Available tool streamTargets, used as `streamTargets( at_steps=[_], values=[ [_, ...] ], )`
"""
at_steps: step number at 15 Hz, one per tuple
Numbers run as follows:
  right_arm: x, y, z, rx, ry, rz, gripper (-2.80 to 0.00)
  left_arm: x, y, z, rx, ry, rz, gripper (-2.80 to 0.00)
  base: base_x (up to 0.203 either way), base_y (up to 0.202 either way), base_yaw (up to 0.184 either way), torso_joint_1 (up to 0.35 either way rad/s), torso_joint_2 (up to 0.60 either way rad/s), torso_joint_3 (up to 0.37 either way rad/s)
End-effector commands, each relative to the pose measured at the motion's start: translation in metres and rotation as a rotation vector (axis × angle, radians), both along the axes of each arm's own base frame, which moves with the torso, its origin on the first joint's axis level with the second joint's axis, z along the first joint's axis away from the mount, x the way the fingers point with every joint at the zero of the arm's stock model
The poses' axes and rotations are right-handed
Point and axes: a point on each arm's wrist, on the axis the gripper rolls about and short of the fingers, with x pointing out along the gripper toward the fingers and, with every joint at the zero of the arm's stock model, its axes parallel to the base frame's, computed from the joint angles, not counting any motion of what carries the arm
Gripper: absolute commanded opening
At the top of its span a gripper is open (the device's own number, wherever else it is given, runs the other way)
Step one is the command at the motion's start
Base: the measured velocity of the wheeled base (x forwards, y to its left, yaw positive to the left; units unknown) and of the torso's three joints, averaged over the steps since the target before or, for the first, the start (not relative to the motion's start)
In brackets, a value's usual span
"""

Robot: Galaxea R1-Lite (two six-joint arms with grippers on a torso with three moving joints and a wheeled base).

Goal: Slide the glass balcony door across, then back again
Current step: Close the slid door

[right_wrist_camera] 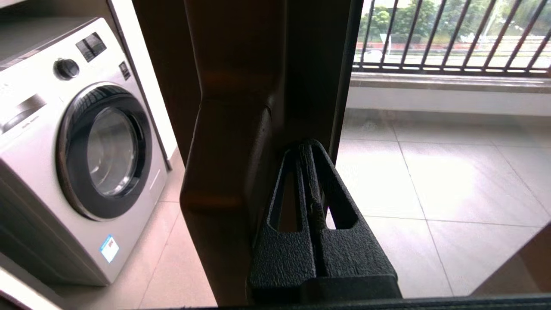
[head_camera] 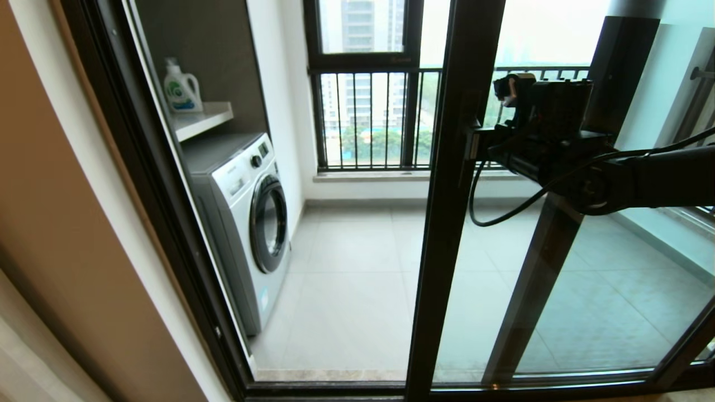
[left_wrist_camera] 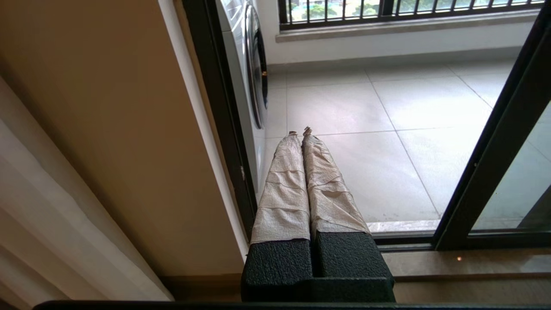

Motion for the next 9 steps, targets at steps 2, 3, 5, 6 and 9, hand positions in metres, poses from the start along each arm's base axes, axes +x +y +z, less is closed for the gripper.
streamTargets(
  at_steps=[2,3,5,6,9],
  values=[
    [0.000,0.029,-0.008,-0.003,0.008,0.054,-2.80,0.000,0.000,0.000,0.000,0.001,0.000,-2.80,0.000,0.000,0.000,0.000,0.00,0.000],
    [0.001,0.036,-0.010,-0.002,0.007,0.062,-2.80,0.000,0.000,0.000,0.000,0.001,0.000,-2.80,0.000,0.000,0.000,0.000,0.00,0.000],
    [0.003,0.055,-0.013,0.001,-0.001,0.062,-2.80,0.000,0.000,0.000,0.001,0.001,0.000,-2.80,0.000,0.000,0.000,0.000,0.00,0.000],
    [0.004,0.064,-0.014,0.003,-0.006,0.071,-2.80,0.000,0.000,0.000,0.000,0.001,0.000,-2.80,0.000,0.000,0.000,0.000,0.00,0.000],
    [0.001,0.092,-0.014,0.009,-0.021,0.124,-2.80,0.000,0.000,0.000,0.000,0.001,0.000,-2.80,0.000,0.000,0.000,0.000,0.00,0.000]
  ],
)
